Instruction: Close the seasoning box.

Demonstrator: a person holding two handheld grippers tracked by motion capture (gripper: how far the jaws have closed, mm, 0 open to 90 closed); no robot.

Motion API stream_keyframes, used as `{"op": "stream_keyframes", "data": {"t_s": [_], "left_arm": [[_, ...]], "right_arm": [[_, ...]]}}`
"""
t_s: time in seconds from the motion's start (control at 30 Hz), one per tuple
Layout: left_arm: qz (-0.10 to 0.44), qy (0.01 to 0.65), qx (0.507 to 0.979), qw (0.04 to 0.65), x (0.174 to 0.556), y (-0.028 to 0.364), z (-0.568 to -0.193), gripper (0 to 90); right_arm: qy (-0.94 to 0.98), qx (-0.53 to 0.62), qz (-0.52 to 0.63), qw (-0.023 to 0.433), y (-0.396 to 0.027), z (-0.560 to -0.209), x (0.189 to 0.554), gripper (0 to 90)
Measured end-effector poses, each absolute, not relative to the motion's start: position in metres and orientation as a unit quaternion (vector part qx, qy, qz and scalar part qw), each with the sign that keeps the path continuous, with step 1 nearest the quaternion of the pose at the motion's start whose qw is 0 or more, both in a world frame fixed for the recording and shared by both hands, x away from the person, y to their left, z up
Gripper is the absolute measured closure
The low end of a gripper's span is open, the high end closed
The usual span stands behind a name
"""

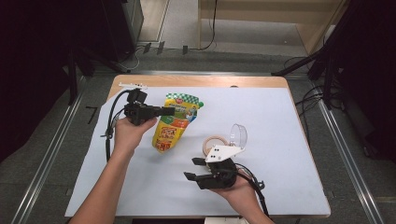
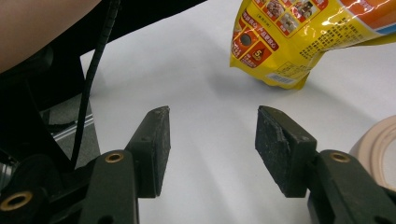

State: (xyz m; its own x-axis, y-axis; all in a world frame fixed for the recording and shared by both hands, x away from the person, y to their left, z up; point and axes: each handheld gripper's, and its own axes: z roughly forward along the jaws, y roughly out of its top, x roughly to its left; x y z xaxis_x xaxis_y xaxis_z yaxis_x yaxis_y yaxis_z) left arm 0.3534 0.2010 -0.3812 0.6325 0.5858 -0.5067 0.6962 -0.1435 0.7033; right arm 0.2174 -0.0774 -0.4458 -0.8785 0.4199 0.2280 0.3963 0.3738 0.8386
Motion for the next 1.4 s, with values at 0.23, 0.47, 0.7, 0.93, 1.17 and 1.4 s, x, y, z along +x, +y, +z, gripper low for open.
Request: {"op": "stream_keyframes", "data": {"t_s": [0.23, 0.47, 0.7, 0.93, 1.17, 1.4], "left_arm": [[-0.063, 0.432, 0.750, 0.497, 0.353, 0.208, -0.382, 88.4], [-0.050, 0.436, 0.759, 0.481, 0.350, 0.213, -0.380, 87.0], [-0.053, 0.425, 0.763, 0.484, 0.348, 0.218, -0.379, 86.9], [-0.049, 0.414, 0.769, 0.485, 0.345, 0.218, -0.376, 85.6], [-0.044, 0.407, 0.777, 0.479, 0.343, 0.219, -0.375, 84.4], [-0.042, 0.394, 0.794, 0.461, 0.340, 0.214, -0.376, 86.1]], "right_arm": [[0.824, 0.249, 0.509, 0.011, -0.080, -0.443, 0.218, 46.8], [0.824, 0.246, 0.509, 0.015, -0.081, -0.442, 0.219, 46.8], [0.826, 0.244, 0.509, 0.019, -0.081, -0.441, 0.219, 46.8], [0.827, 0.243, 0.507, 0.019, -0.081, -0.440, 0.220, 46.8], [0.828, 0.237, 0.507, 0.023, -0.080, -0.439, 0.220, 46.8], [0.827, 0.237, 0.509, 0.023, -0.080, -0.438, 0.221, 46.7]]}}
